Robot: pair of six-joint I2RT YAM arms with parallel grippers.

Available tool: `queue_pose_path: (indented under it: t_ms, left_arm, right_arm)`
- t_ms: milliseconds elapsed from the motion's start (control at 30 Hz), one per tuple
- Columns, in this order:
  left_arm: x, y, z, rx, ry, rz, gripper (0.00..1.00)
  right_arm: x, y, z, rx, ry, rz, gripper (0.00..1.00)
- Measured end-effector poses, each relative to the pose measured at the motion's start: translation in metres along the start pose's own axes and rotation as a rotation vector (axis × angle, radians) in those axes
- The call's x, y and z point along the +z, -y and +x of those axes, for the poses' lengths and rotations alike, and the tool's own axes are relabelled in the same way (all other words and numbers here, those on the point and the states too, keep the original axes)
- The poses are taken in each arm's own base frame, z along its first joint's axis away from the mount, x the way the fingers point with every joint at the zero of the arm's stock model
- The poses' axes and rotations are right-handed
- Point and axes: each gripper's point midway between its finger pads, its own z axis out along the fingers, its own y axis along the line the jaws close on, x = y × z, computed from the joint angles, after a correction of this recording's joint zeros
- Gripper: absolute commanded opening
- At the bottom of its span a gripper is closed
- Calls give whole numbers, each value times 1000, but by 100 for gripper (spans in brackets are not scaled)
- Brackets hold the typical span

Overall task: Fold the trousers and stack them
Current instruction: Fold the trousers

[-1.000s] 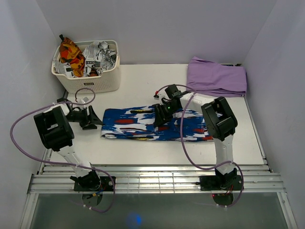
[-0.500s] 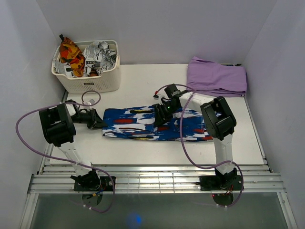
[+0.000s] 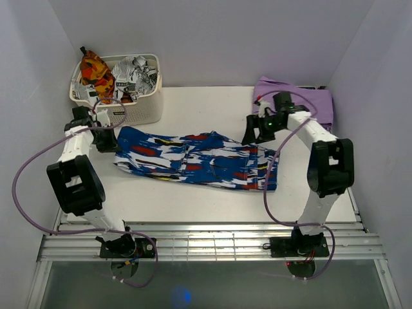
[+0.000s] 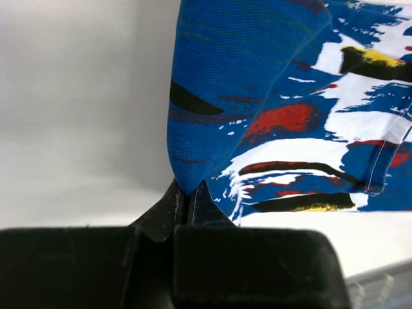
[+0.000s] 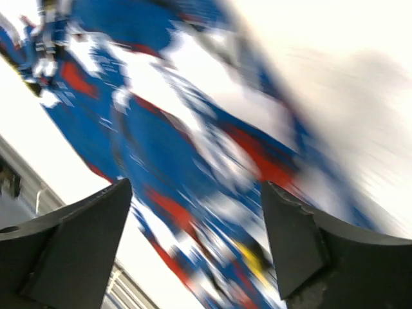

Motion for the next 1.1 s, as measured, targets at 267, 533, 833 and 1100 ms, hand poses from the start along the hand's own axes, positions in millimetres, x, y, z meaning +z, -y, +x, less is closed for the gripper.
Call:
queue_pose_path:
  t_ms: [267, 533, 833, 1100]
  left_arm:
    - [-49, 68, -44, 240, 119, -217, 0]
    - [-52, 202, -47, 416, 158, -192, 0]
    - [-20, 256, -10, 461, 78, -173, 0]
    - [13, 348, 34, 534, 80, -44, 0]
  right_arm:
    - [-98, 107, 43, 268, 100, 165, 97]
    - [-46, 64, 121, 513, -81, -85, 96]
    - [-18, 50, 120, 536, -48, -174, 30]
    - [-5, 50, 124, 564, -51, -167, 8]
